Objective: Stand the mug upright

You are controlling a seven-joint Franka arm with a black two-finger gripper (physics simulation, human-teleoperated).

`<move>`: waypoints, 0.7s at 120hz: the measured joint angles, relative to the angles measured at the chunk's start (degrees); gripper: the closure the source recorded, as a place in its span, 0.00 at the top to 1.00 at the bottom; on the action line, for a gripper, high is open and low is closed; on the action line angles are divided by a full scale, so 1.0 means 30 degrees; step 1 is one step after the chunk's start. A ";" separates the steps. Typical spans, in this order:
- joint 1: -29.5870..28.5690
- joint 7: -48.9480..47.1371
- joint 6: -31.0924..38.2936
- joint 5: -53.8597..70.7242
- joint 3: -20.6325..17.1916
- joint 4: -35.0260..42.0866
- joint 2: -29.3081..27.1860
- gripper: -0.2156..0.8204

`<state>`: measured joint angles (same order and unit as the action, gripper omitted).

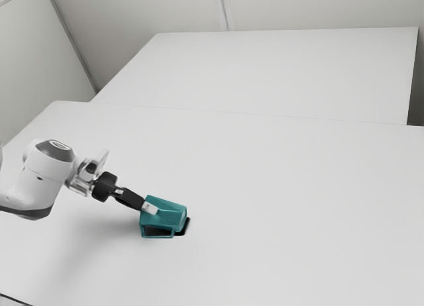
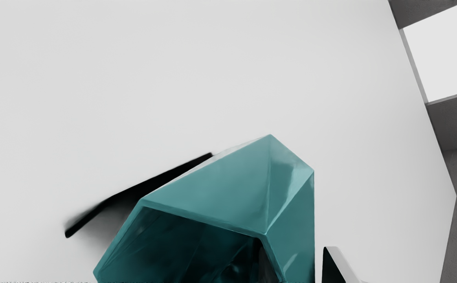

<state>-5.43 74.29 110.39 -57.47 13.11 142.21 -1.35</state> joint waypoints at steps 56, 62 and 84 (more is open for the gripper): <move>0.0736 0.0005 0.0156 -0.0290 -0.0039 -0.0665 -0.0305 0.05; 0.0874 -0.0007 0.0169 -0.0346 -0.0040 -0.0841 -0.0481 0.05; 0.0891 -0.0250 0.0212 -0.0060 -0.0013 -0.1471 -0.0957 0.04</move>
<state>-2.76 73.54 111.03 -57.65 13.08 137.80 -4.22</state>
